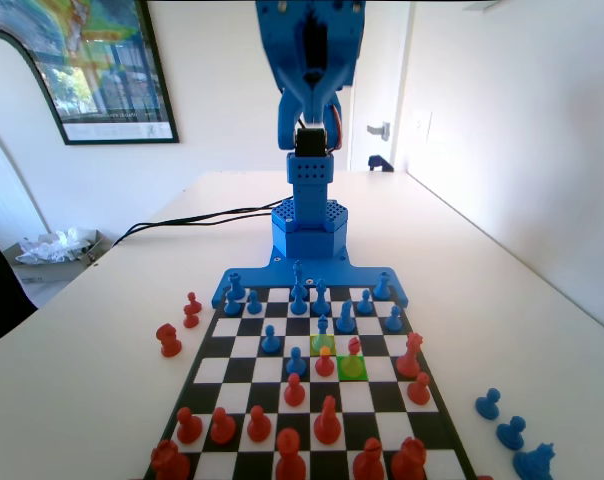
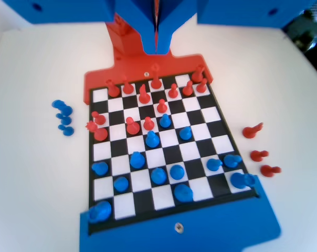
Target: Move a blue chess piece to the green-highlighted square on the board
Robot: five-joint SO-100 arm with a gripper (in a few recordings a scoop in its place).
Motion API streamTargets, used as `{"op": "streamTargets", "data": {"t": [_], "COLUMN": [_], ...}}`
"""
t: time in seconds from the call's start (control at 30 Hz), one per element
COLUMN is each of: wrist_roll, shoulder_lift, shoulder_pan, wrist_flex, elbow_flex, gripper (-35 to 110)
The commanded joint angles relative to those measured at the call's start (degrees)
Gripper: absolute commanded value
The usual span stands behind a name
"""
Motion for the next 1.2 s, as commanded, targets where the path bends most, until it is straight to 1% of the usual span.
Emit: {"op": "streamTargets", "data": {"t": [0.0, 0.2, 0.47, 0.67, 0.87, 1.17], "wrist_roll": [1.58, 7.03, 12.83, 15.29, 16.26, 14.33], "shoulder_lift": [-5.71, -18.19, -29.09, -30.59, -30.23, -30.15], "shoulder_pan": [0.26, -2.46, -5.01, -7.82, -10.02, -10.81], "wrist_flex": [-1.41, -4.92, -13.71, -17.58, -18.02, -21.09], "elbow_flex": [-6.42, -8.96, -8.26, -5.8, -4.31, 1.49], "gripper": [2, 2, 4, 8, 10, 10]}}
